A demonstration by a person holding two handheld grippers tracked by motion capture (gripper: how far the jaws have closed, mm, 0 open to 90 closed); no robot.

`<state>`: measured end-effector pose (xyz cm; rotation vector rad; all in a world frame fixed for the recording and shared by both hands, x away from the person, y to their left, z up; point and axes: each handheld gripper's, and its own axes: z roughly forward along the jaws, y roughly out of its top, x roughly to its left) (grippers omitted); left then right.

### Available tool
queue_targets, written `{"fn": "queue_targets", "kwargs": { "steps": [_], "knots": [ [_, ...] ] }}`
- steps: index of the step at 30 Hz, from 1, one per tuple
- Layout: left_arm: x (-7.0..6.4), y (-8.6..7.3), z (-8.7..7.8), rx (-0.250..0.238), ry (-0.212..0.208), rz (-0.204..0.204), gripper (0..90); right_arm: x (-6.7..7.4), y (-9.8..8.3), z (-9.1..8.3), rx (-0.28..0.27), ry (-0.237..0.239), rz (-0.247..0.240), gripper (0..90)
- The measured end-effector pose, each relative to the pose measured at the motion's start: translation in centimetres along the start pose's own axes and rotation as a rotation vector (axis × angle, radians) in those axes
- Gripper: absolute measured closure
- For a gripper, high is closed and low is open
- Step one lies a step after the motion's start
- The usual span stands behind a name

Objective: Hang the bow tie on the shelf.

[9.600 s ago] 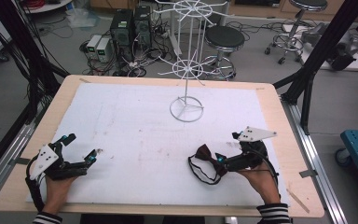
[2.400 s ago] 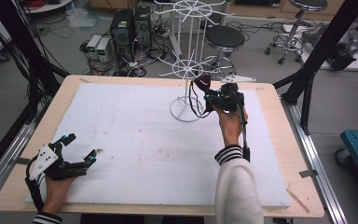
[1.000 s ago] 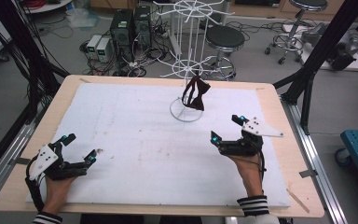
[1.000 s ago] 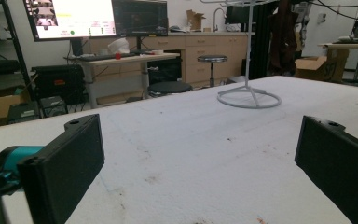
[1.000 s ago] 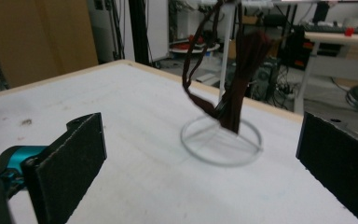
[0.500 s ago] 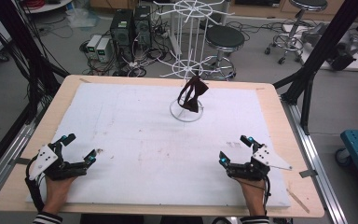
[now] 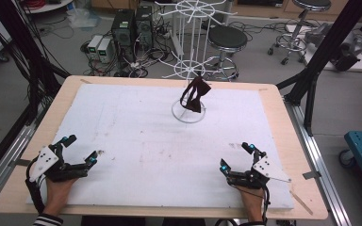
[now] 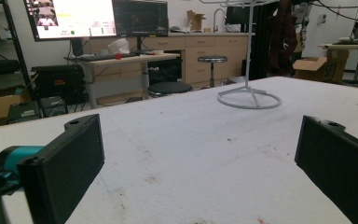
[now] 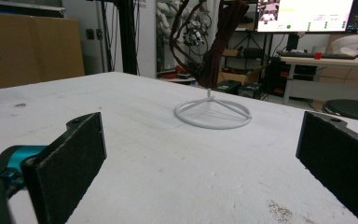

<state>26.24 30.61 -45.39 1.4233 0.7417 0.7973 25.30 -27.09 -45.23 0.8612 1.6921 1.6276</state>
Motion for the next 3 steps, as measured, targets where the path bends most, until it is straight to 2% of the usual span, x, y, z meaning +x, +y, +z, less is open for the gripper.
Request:
{"fn": "queue_targets", "kwargs": {
  "steps": [3],
  "knots": [
    [0.01, -0.01, -0.01, -0.002, 0.0, 0.0, 1.7, 0.14, -0.03, -0.11, -0.003, -0.009, -0.004, 0.8]
  ]
}}
